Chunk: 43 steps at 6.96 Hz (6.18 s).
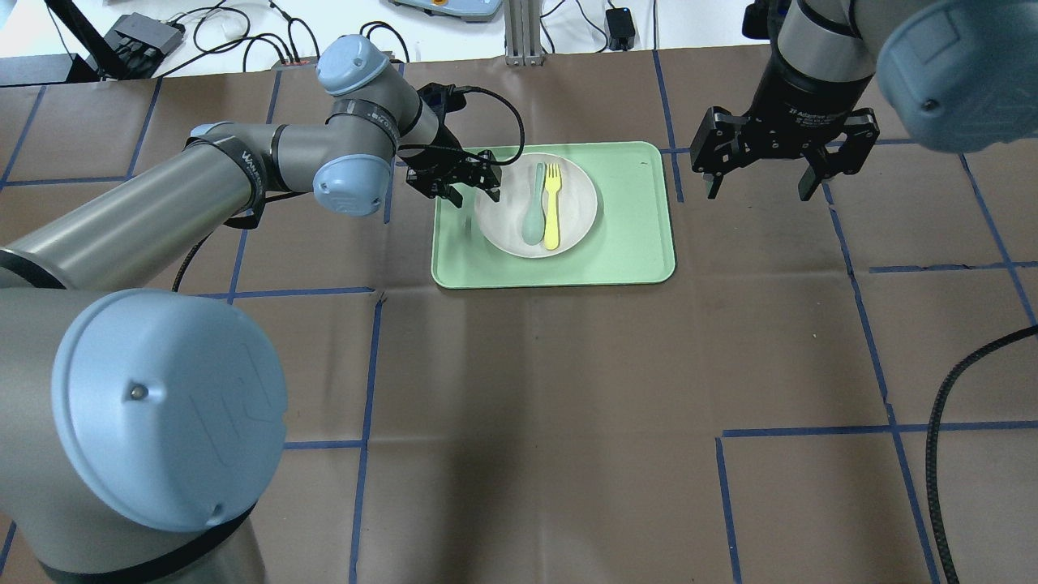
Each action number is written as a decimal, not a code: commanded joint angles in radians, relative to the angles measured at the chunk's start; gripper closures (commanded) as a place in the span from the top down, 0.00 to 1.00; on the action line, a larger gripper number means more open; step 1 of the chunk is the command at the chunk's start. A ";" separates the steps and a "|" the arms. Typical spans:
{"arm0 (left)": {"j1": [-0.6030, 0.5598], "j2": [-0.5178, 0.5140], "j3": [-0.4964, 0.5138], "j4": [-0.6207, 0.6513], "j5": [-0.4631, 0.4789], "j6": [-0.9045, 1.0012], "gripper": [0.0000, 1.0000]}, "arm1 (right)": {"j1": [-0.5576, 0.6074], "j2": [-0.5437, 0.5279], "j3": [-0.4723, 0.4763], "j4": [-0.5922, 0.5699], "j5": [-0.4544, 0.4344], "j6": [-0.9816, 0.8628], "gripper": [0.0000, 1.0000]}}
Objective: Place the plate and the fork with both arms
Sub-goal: 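Open the left gripper and lift it away from the plate, then move the right gripper over the plate above the yellow fork, then lower the right gripper and grasp the yellow fork's handle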
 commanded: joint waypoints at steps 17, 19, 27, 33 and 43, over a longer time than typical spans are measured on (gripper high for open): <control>0.035 0.757 -0.169 -0.773 0.349 -0.030 1.00 | 0.297 0.575 -0.568 -0.014 -0.002 0.273 1.00; 0.035 0.761 -0.170 -0.773 0.349 -0.027 1.00 | 0.297 0.581 -0.493 -0.032 -0.011 0.166 1.00; 0.038 0.761 -0.164 -0.773 0.361 -0.021 1.00 | 0.283 0.660 -0.313 -0.391 -0.020 0.201 0.57; 0.039 0.764 -0.161 -0.774 0.361 -0.018 1.00 | 0.274 0.698 -0.319 -0.420 -0.021 0.213 0.55; 0.039 0.765 -0.161 -0.773 0.360 -0.018 1.00 | 0.280 0.732 -0.319 -0.428 -0.018 0.213 0.55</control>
